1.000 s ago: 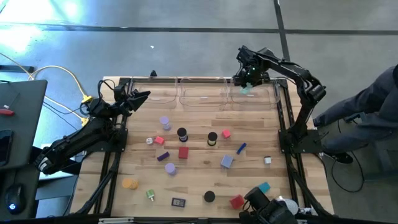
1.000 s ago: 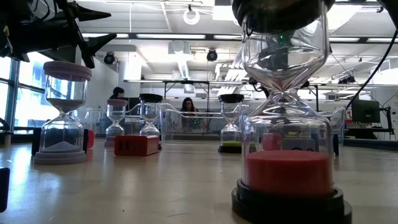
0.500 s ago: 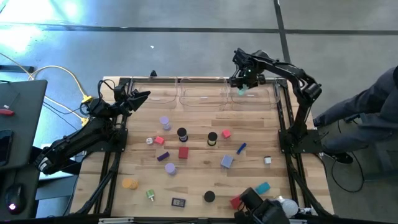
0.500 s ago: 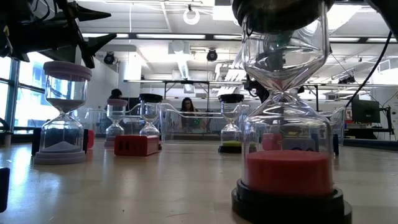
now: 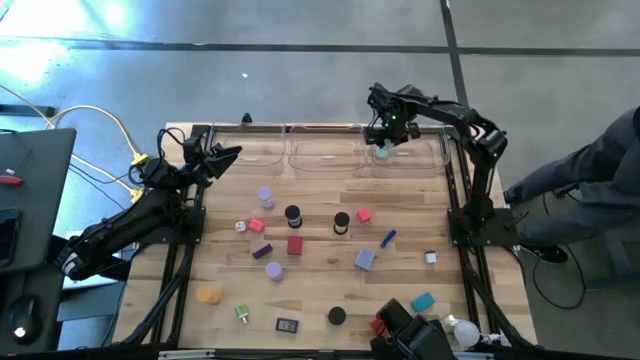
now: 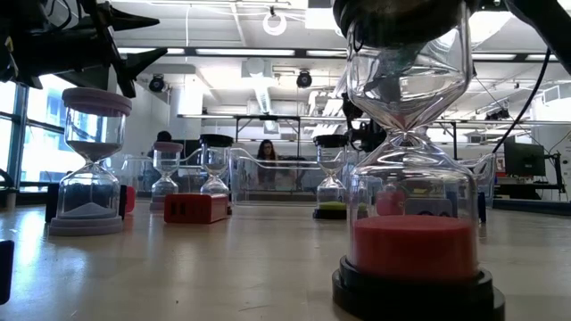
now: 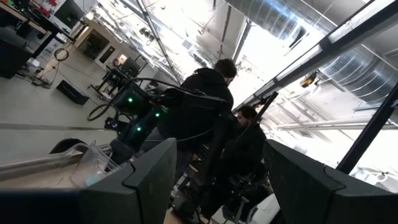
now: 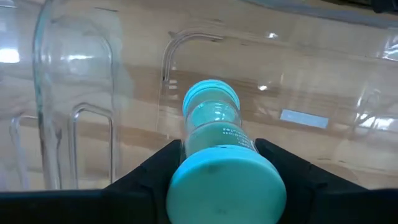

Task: Pick & Place Office items
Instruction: Put the light blue hourglass into the right transparent bin

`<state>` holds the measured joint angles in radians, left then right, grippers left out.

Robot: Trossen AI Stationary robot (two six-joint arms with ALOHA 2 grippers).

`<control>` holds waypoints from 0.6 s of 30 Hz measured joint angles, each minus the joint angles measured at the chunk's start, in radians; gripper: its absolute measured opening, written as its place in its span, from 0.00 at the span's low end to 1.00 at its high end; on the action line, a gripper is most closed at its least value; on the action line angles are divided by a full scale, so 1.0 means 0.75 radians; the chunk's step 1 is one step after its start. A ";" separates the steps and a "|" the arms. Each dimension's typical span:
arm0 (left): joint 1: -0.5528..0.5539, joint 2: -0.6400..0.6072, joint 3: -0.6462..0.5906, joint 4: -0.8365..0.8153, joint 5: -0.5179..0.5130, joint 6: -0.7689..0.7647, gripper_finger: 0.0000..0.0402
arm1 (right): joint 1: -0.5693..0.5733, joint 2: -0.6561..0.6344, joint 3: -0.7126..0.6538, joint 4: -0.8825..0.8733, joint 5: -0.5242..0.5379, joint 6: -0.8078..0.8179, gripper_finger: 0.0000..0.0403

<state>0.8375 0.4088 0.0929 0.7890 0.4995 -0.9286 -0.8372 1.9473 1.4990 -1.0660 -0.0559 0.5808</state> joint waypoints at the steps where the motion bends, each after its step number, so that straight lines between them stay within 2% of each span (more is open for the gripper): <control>1: 0.000 0.000 0.000 0.000 0.000 0.007 0.58 | 0.000 0.002 0.001 0.004 0.000 0.000 0.46; 18: 0.000 0.000 0.000 -0.005 0.031 0.020 0.58 | 0.000 0.004 -0.002 0.036 -0.003 0.032 0.60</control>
<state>0.8375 0.4088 0.0929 0.7851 0.5230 -0.9135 -0.8375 1.9503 1.4979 -1.0389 -0.0583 0.6051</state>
